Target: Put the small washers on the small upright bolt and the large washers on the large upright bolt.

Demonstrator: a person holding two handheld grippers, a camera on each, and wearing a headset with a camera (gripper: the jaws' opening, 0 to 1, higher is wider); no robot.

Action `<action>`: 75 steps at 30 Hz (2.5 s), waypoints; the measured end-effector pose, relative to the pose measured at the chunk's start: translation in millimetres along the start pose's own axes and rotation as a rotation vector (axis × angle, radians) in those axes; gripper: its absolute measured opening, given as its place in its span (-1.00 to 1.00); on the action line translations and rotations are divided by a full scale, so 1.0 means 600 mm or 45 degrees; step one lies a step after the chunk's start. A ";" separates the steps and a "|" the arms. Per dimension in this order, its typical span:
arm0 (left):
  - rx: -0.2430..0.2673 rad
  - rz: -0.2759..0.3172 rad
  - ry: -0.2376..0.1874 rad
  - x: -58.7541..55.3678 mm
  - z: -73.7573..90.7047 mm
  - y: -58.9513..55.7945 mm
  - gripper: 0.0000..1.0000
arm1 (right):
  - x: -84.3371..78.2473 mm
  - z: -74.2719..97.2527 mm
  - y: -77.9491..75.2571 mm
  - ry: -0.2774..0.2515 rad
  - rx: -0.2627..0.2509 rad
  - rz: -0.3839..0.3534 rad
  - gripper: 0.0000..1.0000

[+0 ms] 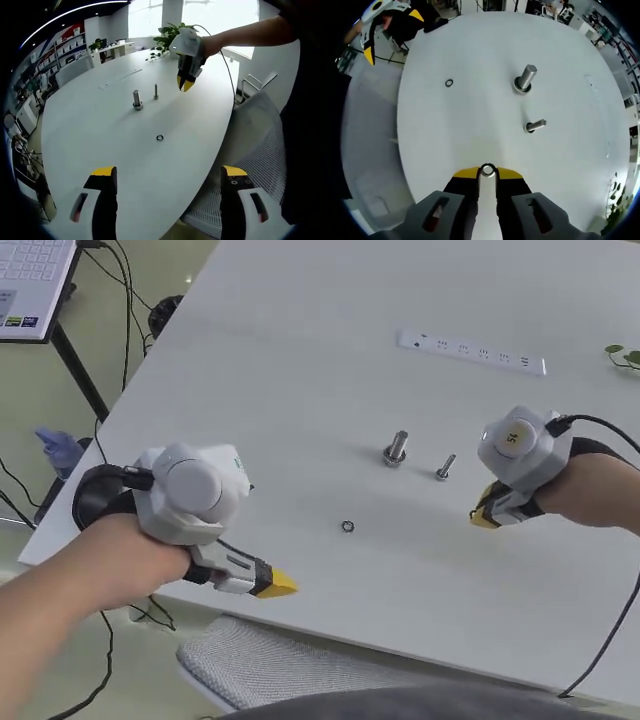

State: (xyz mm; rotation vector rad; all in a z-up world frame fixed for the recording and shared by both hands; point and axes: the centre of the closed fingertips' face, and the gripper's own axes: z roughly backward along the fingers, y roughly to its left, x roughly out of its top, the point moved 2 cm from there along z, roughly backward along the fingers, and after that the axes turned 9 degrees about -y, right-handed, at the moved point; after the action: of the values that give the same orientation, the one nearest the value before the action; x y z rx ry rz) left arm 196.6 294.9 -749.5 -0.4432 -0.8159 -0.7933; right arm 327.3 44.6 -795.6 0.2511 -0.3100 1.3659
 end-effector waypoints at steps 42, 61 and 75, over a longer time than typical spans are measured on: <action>-0.011 0.058 -0.044 0.009 -0.024 0.020 0.99 | 0.085 -0.013 -0.126 -0.124 -0.100 0.007 -0.75; -0.025 0.072 -0.031 0.006 -0.031 0.023 0.97 | 0.083 -0.033 -0.130 -0.103 -0.070 0.010 -0.75; -0.036 0.083 -0.018 -0.003 -0.032 0.022 0.93 | 0.077 -0.055 -0.125 -0.070 -0.069 0.041 -0.75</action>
State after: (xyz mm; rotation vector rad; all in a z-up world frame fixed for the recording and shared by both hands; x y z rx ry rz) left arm 214.9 292.1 -763.5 -0.4985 -0.8004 -0.7430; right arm 411.4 84.4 -809.4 0.2402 -0.3979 1.3821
